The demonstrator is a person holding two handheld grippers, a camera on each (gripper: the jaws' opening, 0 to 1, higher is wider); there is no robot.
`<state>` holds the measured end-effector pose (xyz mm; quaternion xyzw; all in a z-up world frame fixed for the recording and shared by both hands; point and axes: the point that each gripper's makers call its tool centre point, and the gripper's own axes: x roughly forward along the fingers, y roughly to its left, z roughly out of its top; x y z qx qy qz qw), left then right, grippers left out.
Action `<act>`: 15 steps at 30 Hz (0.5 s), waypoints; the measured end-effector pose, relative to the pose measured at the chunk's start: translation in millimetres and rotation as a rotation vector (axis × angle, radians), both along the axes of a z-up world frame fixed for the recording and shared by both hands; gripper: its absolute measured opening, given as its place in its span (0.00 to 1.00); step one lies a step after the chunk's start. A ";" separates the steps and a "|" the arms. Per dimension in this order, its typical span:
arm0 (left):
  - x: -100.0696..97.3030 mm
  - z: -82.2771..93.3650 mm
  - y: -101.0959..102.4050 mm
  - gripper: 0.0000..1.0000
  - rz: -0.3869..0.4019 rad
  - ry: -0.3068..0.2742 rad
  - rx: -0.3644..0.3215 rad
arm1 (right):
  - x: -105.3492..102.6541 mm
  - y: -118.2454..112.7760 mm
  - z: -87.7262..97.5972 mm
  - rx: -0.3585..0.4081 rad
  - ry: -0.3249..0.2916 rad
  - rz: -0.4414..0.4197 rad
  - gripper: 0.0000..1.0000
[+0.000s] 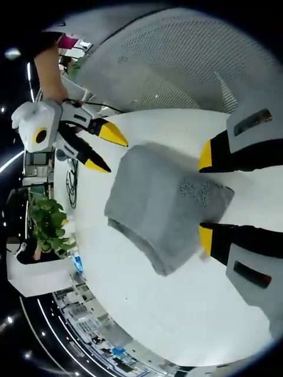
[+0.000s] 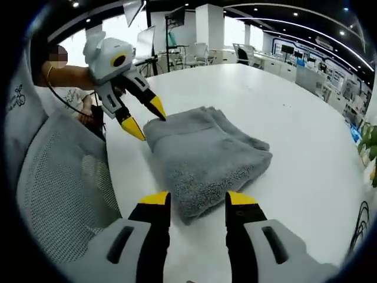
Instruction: Fold the towel on the table until its edges align and the towel forms a compact rectangular stack.
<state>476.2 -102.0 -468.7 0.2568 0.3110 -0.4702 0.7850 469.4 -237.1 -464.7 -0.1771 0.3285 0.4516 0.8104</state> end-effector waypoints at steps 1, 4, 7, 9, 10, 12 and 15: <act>0.2 -0.8 0.5 0.35 -0.003 -0.007 0.009 | -1.7 1.5 -3.5 -0.008 -0.002 0.012 0.36; 1.0 -5.8 2.3 0.35 -0.013 -0.018 0.034 | -6.5 6.5 -7.5 -0.016 -0.008 0.034 0.36; 2.0 -13.4 5.0 0.35 -0.002 0.004 0.028 | -11.7 9.7 -13.4 -0.043 -0.015 0.062 0.38; 5.0 -14.3 4.8 0.34 0.023 0.006 0.017 | -12.4 10.0 -17.8 -0.072 -0.034 0.078 0.39; 5.7 -16.6 6.1 0.34 0.028 0.009 0.015 | -11.7 10.1 -19.5 -0.073 -0.035 0.076 0.39; 4.9 -16.1 3.1 0.33 0.034 0.011 0.016 | -10.6 9.1 -20.6 -0.069 -0.030 0.058 0.38; 4.5 -19.0 1.5 0.33 0.024 0.005 0.030 | -9.7 8.4 -22.3 -0.070 -0.034 0.052 0.38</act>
